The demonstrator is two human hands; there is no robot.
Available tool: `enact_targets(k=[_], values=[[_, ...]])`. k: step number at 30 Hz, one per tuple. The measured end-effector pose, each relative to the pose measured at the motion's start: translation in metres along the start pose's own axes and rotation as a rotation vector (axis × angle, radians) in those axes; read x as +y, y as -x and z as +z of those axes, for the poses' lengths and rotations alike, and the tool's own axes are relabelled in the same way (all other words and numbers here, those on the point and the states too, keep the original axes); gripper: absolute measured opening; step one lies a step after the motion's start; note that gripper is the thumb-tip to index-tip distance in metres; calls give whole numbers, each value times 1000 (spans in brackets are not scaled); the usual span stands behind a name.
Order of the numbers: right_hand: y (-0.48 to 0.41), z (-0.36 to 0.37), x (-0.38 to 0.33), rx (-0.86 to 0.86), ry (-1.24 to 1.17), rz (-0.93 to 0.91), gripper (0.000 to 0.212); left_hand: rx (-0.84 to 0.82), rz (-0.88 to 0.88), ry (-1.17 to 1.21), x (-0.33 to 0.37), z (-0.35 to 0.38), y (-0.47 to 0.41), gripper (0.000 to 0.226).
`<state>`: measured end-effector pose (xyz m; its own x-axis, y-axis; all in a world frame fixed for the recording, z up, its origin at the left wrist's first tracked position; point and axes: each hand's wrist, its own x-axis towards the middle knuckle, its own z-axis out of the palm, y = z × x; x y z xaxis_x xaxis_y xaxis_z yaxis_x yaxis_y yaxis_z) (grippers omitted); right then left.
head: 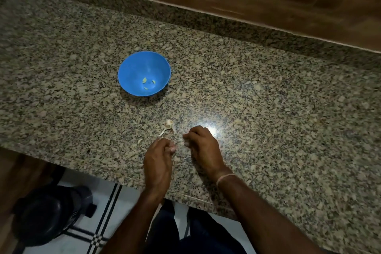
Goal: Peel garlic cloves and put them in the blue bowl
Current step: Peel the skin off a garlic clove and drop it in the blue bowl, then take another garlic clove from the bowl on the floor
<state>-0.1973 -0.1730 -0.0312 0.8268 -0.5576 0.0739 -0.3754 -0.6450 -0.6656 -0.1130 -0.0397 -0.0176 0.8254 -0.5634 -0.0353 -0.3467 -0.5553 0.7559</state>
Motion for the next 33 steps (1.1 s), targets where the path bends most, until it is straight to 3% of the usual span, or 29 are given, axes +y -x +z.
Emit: enact_targets(k=[10,12,16,19,22,28,33], values=[[5,4,0,-78,249,-26,25,27,-158,77,3,-9,5,34],[13,3,-9,-75,33,137,22,40,-184,130,3,-14,7,28],[20,12,-53,-80,-751,664,22,85,-235,203,-3,-30,11,22],[16,28,-105,-174,-1128,854,25,152,-283,296,-21,-58,15,28],[8,60,-147,-322,-1183,834,37,266,-348,354,-51,-102,23,23],[5,180,-264,-515,-1151,741,32,482,-481,392,-172,-212,74,32],[34,281,-375,-709,-1149,716,28,647,-577,378,-276,-312,138,26]])
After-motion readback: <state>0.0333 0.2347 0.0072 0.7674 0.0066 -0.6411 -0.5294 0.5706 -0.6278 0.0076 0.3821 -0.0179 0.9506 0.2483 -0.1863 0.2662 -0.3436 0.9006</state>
